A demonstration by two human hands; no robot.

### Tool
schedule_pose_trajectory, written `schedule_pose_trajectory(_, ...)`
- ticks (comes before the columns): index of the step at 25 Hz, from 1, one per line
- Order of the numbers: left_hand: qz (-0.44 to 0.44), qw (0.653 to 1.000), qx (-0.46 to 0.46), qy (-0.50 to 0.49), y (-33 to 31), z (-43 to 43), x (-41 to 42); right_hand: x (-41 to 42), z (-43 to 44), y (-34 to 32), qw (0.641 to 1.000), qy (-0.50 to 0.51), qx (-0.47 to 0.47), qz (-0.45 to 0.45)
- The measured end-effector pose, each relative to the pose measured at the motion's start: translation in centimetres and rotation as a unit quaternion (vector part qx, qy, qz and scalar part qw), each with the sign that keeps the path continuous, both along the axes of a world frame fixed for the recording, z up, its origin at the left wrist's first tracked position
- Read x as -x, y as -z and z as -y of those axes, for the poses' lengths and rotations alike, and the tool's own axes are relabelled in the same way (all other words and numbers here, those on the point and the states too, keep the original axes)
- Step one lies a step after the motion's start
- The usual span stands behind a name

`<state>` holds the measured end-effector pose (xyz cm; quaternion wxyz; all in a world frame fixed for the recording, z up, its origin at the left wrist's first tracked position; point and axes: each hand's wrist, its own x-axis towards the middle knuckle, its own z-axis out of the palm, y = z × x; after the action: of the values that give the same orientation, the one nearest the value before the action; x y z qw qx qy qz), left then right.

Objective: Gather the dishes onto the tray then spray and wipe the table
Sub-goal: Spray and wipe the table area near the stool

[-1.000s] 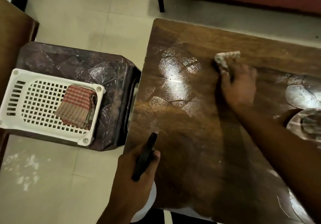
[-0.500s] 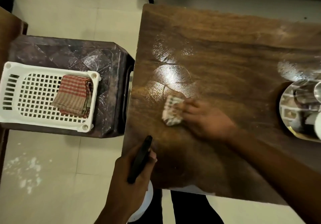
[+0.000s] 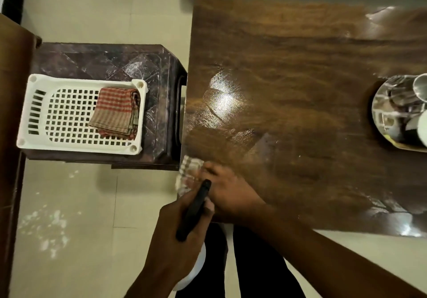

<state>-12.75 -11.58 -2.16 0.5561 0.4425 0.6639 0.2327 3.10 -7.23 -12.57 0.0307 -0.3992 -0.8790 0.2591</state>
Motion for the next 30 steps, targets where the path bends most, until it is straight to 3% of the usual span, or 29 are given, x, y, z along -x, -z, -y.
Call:
schedule_pose_trajectory(1, -0.004, 1.0, -0.011, 0.013, -0.1, 0.4, 0.3, -1.4, 1.2, -0.1, 0.996, -0.084, -0.02, -0.005)
schedule_pose_trajectory(2, -0.004, 1.0, -0.017, 0.021, -0.1, 0.9, 0.6, -3.5, 1.6, -0.2, 0.994, -0.105, -0.039, -0.002)
schedule_pose_trajectory(3, 0.001, 1.0, -0.018, 0.025, -0.1, 1.5, 0.8, -5.9, 1.7, -0.1, 0.996, -0.073, -0.057, 0.008)
schedule_pose_trajectory(5, 0.004, 1.0, -0.008, 0.027, -0.1, 2.4, 1.0, -11.7, 1.3, 0.1, 0.989, 0.109, -0.091, 0.04)
schedule_pose_trajectory(7, -0.001, 0.999, -0.002, 0.032, -0.1, 3.3, 1.2, -16.1, 0.7, -0.6, 0.923, 0.37, -0.083, 0.067)
schedule_pose_trajectory(9, -0.017, 0.999, 0.002, 0.035, 0.0, 4.1, 1.1, -15.5, -0.4, -0.8, 0.812, 0.579, -0.043, 0.056)
schedule_pose_trajectory(10, -0.024, 0.999, 0.007, 0.031, 0.1, 4.5, 1.0, -13.4, -0.8, -0.9, 0.778, 0.625, -0.03, 0.056)
schedule_pose_trajectory(11, -0.025, 0.999, 0.014, 0.026, 0.2, 4.8, 0.9, -10.7, -0.7, -0.9, 0.778, 0.625, -0.025, 0.061)
schedule_pose_trajectory(13, -0.014, 0.999, 0.022, 0.022, 0.2, 5.5, 0.8, -4.6, 0.6, -1.1, 0.858, 0.51, -0.026, 0.045)
schedule_pose_trajectory(15, -0.004, 1.0, 0.017, 0.02, 0.1, 6.2, 0.7, 0.4, 3.9, -1.1, 0.953, 0.3, 0.0, 0.034)
schedule_pose_trajectory(16, -0.002, 1.0, 0.014, 0.018, 0.2, 6.5, 0.7, 1.7, 6.0, -1.0, 0.981, 0.191, 0.016, 0.019)
schedule_pose_trajectory(18, 0.005, 1.0, 0.015, 0.017, 0.1, 7.2, 0.5, 0.8, 8.8, -0.9, 0.998, 0.054, 0.014, -0.01)
schedule_pose_trajectory(19, 0.013, 1.0, 0.016, 0.013, 0.0, 7.4, 0.4, -1.0, 9.5, -0.8, 0.999, 0.042, 0.004, -0.003)
schedule_pose_trajectory(21, 0.014, 1.0, 0.014, 0.005, 0.1, 8.0, 0.2, -5.7, 11.4, 0.0, 0.993, 0.114, -0.025, 0.028)
schedule_pose_trajectory(23, -0.009, 1.0, 0.015, 0.007, 0.2, 8.6, -0.1, -10.6, 14.0, 0.2, 0.953, 0.296, -0.044, 0.043)
schedule_pose_trajectory(25, -0.027, 1.0, 0.014, 0.001, 0.0, 9.1, -0.5, -12.0, 16.6, -0.3, 0.851, 0.523, -0.031, 0.024)
schedule_pose_trajectory(27, -0.033, 0.999, 0.007, 0.001, -0.4, 9.7, -0.8, -8.6, 17.6, -0.5, 0.737, 0.676, -0.012, 0.001)
schedule_pose_trajectory(28, -0.035, 0.999, 0.004, 0.002, -0.6, 9.8, -1.0, -5.9, 17.4, -0.4, 0.712, 0.702, -0.008, -0.009)
schedule_pose_trajectory(29, -0.037, 0.999, 0.002, 0.001, -0.5, 10.0, -1.1, -3.1, 17.1, -0.2, 0.718, 0.695, -0.005, -0.017)
schedule_pose_trajectory(30, -0.038, 0.999, 0.003, 0.001, -0.5, 10.2, -1.3, -0.3, 16.9, -0.2, 0.751, 0.66, -0.003, -0.019)
